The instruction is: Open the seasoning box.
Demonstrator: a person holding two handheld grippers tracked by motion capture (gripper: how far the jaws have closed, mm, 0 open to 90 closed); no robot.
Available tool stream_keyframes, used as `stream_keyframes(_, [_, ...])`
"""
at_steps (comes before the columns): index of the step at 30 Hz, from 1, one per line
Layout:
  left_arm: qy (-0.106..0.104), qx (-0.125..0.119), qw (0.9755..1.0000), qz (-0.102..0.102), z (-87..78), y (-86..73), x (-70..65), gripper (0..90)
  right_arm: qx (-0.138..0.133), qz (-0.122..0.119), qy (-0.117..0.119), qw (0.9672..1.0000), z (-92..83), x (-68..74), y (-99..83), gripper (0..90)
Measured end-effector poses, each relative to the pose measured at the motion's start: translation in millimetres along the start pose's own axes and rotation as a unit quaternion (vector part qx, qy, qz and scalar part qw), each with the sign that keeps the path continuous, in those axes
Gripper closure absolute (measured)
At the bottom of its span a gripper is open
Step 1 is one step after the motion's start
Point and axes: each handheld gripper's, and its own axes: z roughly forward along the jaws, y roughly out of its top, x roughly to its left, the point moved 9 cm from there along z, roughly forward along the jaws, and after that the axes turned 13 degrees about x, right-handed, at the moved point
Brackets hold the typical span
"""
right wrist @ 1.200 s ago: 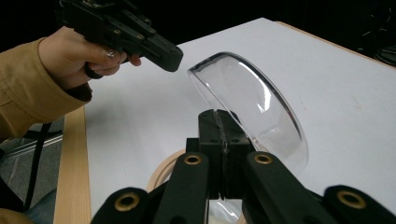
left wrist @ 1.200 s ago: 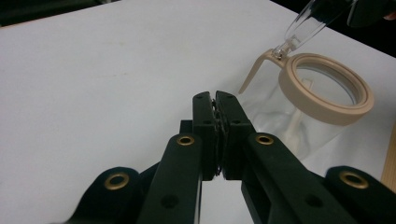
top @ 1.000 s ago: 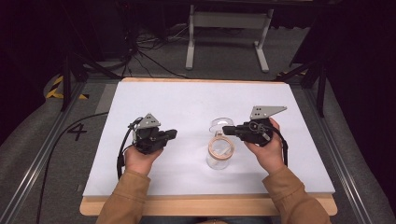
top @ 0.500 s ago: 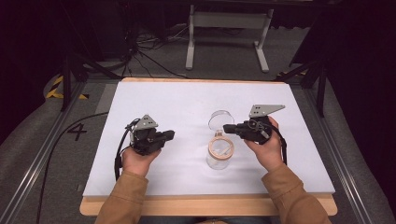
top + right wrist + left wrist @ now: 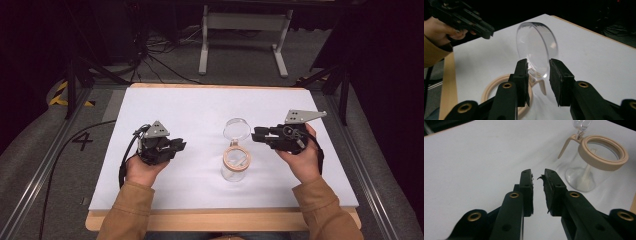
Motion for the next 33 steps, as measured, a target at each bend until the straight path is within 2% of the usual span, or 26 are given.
stream_keyframes(6, [0.006,0.006,0.9997,-0.024,-5.7,-6.9,14.4,75.2,0.01,0.024,-0.029,0.9992,-17.3,-21.5,-12.8,64.5])
stream_keyframes(8, [0.012,0.008,0.9996,-0.025,-5.8,-8.0,17.7,74.7,0.013,0.028,-0.037,0.9989,-19.4,-25.4,-15.3,64.2])
stream_keyframes(10, [0.014,0.007,0.9993,-0.034,-6.2,-9.5,22.7,74.6,0.022,0.03,-0.057,0.9977,-23.8,-33.0,-21.1,63.7])
stream_keyframes(13, [0.026,0.015,0.9988,-0.039,-6.5,-13.0,31.2,73.9,0.027,0.042,-0.069,0.9964,-29.4,-41.5,-28.2,63.0])
stream_keyframes(17, [0.044,0.028,0.9976,-0.045,-1.2,-18.4,42.9,72.4,0.027,0.061,-0.07,0.9954,-35.7,-51.1,-38.0,62.1])
stream_keyframes(19, [0.043,0.04,0.997,-0.051,3.0,-23.1,47.5,72.1,0.03,0.066,-0.071,0.9948,-37.2,-54.7,-42.4,61.9])
stream_keyframes(25, [0.035,0.051,0.9958,-0.068,12.3,-28.2,55.1,70.0,0.05,0.083,-0.088,0.9914,-36.6,-67.8,-60.1,59.3])
stream_keyframes(26, [0.035,0.056,0.9958,-0.064,14.8,-29.5,57.0,69.8,0.054,0.086,-0.089,0.9909,-35.7,-69.7,-63.1,58.6])
stream_keyframes(27, [0.034,0.052,0.9957,-0.069,17.2,-29.8,57.1,69.3,0.057,0.09,-0.084,0.9908,-33.8,-71.8,-66.9,58.5])
stream_keyframes(30, [0.034,0.061,0.9949,-0.073,23.0,-33.9,60.3,67.7,0.06,0.096,-0.078,0.9905,-29.9,-75.8,-73.8,58.5])
stream_keyframes(32, [0.034,0.066,0.9947,-0.071,26.0,-36.4,63.2,67.3,0.068,0.097,-0.082,0.9896,-25.8,-79.2,-79.4,57.7])
stream_keyframes(33, [0.029,0.065,0.9943,-0.079,28.4,-37.5,62.7,67.1,0.072,0.095,-0.084,0.9894,-23.7,-80.5,-81.9,56.9])
